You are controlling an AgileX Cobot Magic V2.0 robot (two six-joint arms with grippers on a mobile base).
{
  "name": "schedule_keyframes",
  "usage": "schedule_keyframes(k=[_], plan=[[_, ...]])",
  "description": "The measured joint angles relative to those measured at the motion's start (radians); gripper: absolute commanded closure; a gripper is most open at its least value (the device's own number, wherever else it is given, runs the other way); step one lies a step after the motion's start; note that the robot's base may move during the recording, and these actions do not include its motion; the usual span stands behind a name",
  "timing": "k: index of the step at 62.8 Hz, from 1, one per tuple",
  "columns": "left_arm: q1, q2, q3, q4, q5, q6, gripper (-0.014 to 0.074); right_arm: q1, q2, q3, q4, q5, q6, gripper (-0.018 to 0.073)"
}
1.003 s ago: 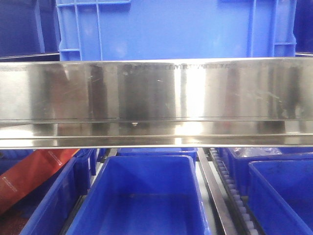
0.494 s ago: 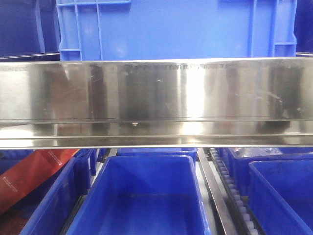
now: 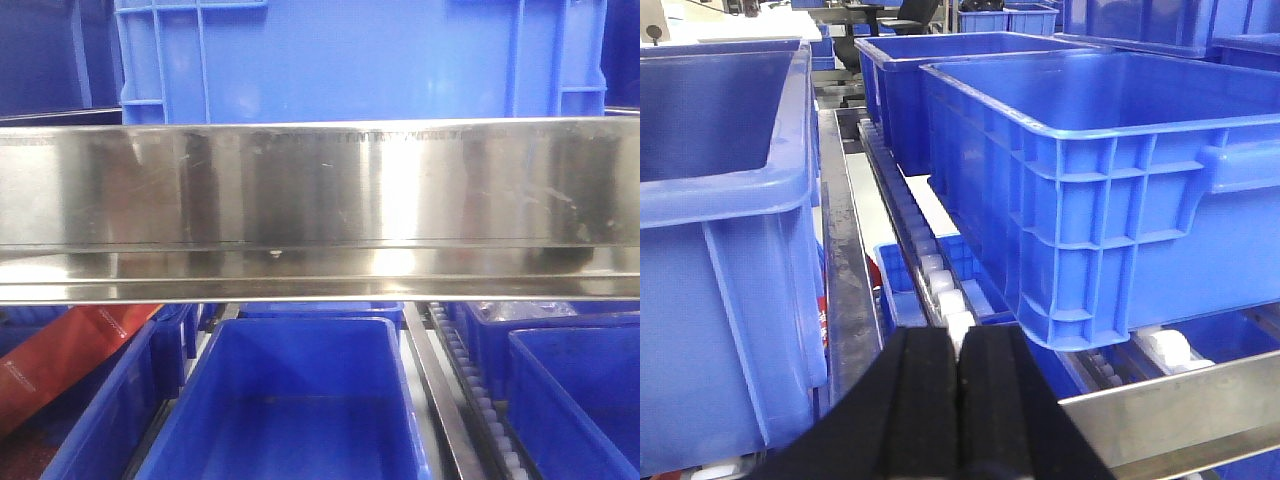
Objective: Place cylindrical capacitor in blue bin on shelf
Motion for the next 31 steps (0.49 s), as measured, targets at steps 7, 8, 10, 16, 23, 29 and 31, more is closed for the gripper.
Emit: schedule_keyframes(k=[7, 8, 10, 16, 23, 29, 31], plan=[[0.000, 0.000, 0.000, 0.005, 0.000, 0.000, 0.0708, 0.000, 0.000, 0.000, 0.000, 0.000, 0.002, 0.0718], [0.000, 0.000, 0.000, 0.014, 0.000, 0.000, 0.0708, 0.000, 0.000, 0.000, 0.000, 0.000, 0.002, 0.0718], [0.000, 0.000, 0.000, 0.032, 0.000, 0.000, 0.0708, 0.000, 0.000, 0.000, 0.000, 0.000, 0.002, 0.0718], [0.000, 0.000, 0.007, 0.087, -0.003, -0.005, 0.0708, 0.000, 0.000, 0.000, 0.000, 0.000, 0.002, 0.0718], [0.000, -0.017, 0.056, 0.161, -0.073, -0.089, 0.0708, 0.000, 0.000, 0.000, 0.000, -0.001, 0.002, 0.0718], [0.000, -0.064, 0.142, 0.227, -0.189, -0.149, 0.0708, 0.000, 0.000, 0.000, 0.000, -0.004, 0.002, 0.0718], [0.000, -0.081, 0.184, 0.245, -0.241, -0.160, 0.0708, 0.000, 0.000, 0.000, 0.000, -0.006, 0.002, 0.0718]])
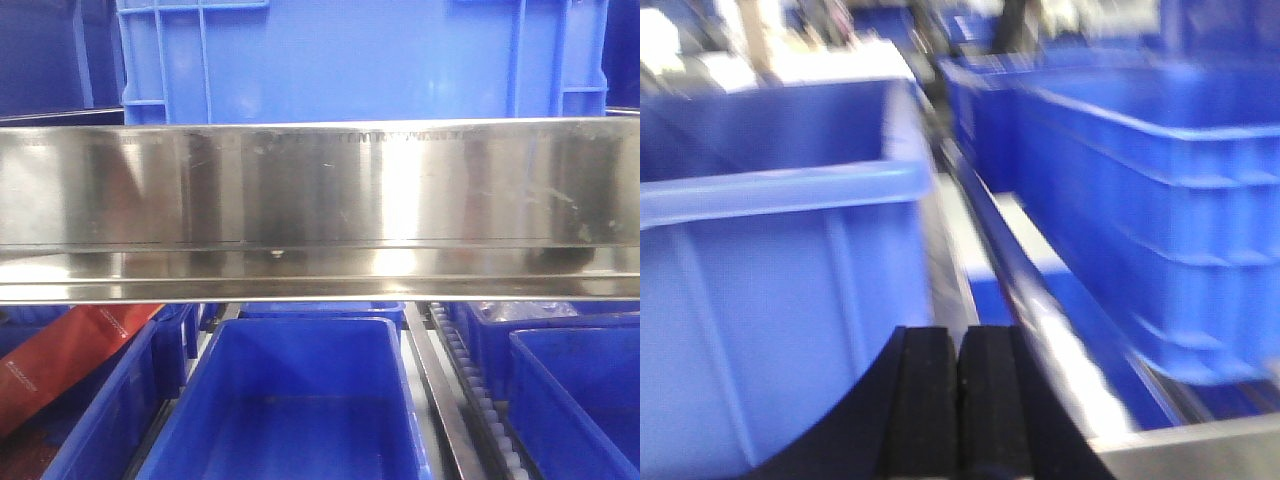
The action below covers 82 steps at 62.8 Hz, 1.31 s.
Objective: Place cylindrical capacitor in blue bin on shelf
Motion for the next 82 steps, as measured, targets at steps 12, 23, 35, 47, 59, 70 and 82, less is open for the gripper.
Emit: schedule_keyframes(k=[12, 23, 35, 47, 59, 70, 82], plan=[[0.000, -0.138, 0.254, 0.033, -0.266, -0.020, 0.0708, 0.000, 0.000, 0.000, 0.000, -0.001, 0.000, 0.0718], [0.030, -0.229, 0.408, 0.033, -0.319, -0.022, 0.0708, 0.000, 0.000, 0.000, 0.000, -0.001, 0.000, 0.0718], [0.099, -0.249, 0.505, 0.033, -0.358, -0.022, 0.0708, 0.000, 0.000, 0.000, 0.000, -0.002, 0.000, 0.0718], [0.118, -0.249, 0.527, 0.000, -0.387, -0.022, 0.0708, 0.000, 0.000, 0.000, 0.000, -0.007, 0.000, 0.0718], [0.120, -0.249, 0.529, -0.006, -0.389, -0.022, 0.0708, 0.000, 0.000, 0.000, 0.000, -0.009, 0.000, 0.0718], [0.120, -0.249, 0.531, -0.006, -0.394, -0.022, 0.0708, 0.000, 0.000, 0.000, 0.000, -0.009, 0.000, 0.0718], [0.120, -0.249, 0.531, -0.008, -0.396, -0.022, 0.0708, 0.000, 0.000, 0.000, 0.000, -0.009, 0.000, 0.0718]])
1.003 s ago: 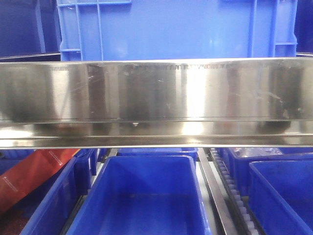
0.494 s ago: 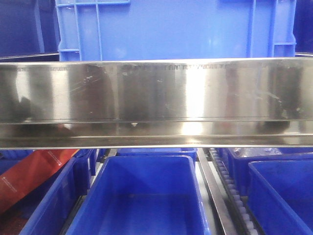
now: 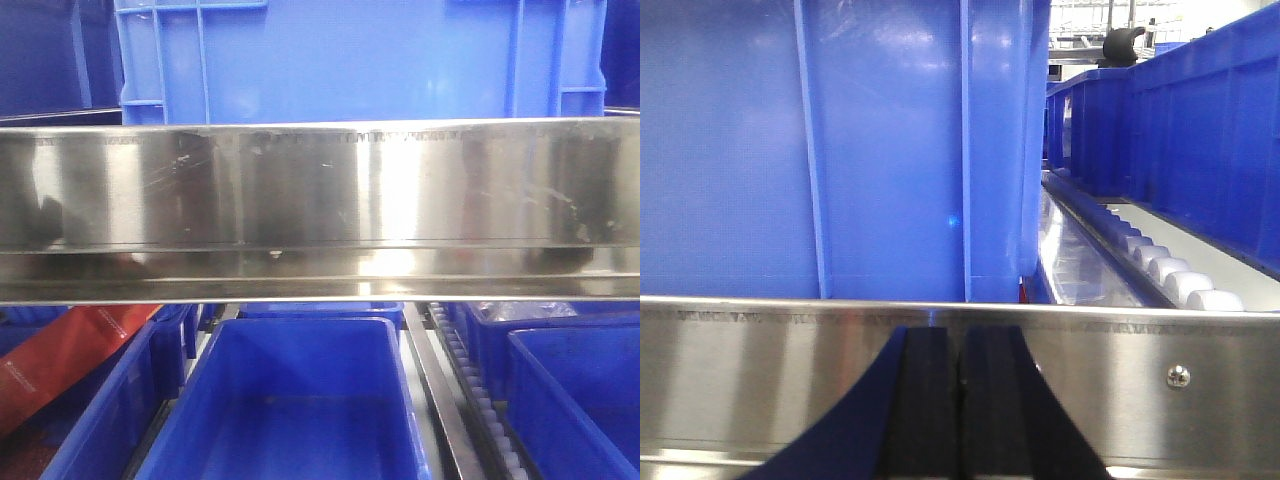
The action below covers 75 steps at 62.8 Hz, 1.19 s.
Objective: Place cylindrical capacitor in blue bin on shelf
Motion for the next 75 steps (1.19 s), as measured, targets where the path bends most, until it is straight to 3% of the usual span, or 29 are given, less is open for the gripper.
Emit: schedule_keyframes(k=[34, 48, 75], plan=[[0.000, 0.000, 0.000, 0.000, -0.005, 0.000, 0.0708, -0.016, -0.018, 0.012, 0.004, -0.010, 0.036, 0.0718], [0.000, 0.000, 0.000, 0.000, -0.007, 0.000, 0.0708, -0.172, -0.128, 0.132, 0.008, -0.039, 0.100, 0.0718], [0.000, 0.000, 0.000, 0.000, -0.007, 0.000, 0.0708, -0.471, -0.378, 0.402, 0.010, -0.054, 0.104, 0.0718]])
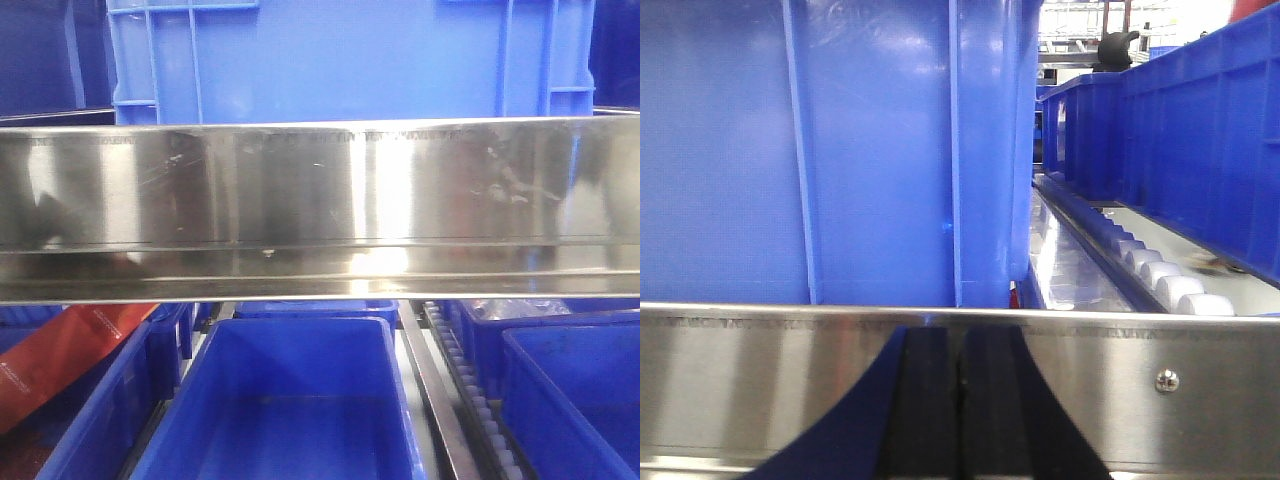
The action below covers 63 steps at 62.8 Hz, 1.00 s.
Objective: Place cylindrical capacitor in blue bin on shelf
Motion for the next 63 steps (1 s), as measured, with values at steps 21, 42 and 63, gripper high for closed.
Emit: schedule_keyframes(k=[21, 42, 63], plan=[[0.000, 0.000, 0.000, 0.000, 0.000, 0.000, 0.0708, -0.038, -0.115, 0.202, 0.000, -0.145, 0.002, 0.0718], [0.001, -0.002, 0.000, 0.000, -0.002, 0.000, 0.0708, -0.010, -0.130, 0.231, 0.000, -0.155, 0.002, 0.0718], [0.001, -0.002, 0.000, 0.000, -0.003, 0.000, 0.0708, -0.006, -0.130, 0.231, -0.004, -0.155, 0.002, 0.0718]])
